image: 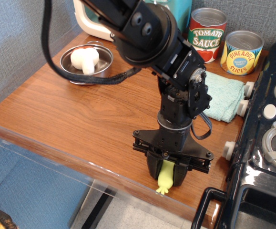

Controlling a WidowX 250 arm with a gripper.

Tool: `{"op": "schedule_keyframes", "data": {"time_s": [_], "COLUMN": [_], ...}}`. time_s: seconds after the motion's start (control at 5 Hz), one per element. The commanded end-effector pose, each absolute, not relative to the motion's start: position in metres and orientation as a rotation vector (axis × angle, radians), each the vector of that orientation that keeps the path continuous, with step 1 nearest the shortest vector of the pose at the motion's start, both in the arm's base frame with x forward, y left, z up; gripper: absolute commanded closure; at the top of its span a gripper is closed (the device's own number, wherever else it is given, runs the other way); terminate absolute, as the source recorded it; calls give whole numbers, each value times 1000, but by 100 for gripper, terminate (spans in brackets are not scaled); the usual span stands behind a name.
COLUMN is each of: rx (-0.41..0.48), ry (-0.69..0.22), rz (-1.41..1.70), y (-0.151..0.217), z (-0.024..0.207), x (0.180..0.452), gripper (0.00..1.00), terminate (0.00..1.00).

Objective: Move the spoon back between the pot and blue cloth

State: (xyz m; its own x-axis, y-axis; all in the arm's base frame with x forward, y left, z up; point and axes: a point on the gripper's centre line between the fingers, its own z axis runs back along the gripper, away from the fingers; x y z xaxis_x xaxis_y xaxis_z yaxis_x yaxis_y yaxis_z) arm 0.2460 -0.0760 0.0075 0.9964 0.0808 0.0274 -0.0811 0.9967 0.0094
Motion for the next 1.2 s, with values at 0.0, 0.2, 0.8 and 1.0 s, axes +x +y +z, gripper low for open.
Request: {"op": "schedule_keyframes", "data": {"time_s": [0.0, 0.2, 0.8, 1.0], "rx": [-28, -33, -78, -58], "ry": [-175, -183, -51, -25], "rz": [100, 115, -5, -59], "y": [-56, -27, 48, 59], "z": [73, 76, 23, 23], "x": [271, 297, 380, 382], "gripper": [100, 100, 100, 100], "terminate": [0, 0, 0, 0]}}
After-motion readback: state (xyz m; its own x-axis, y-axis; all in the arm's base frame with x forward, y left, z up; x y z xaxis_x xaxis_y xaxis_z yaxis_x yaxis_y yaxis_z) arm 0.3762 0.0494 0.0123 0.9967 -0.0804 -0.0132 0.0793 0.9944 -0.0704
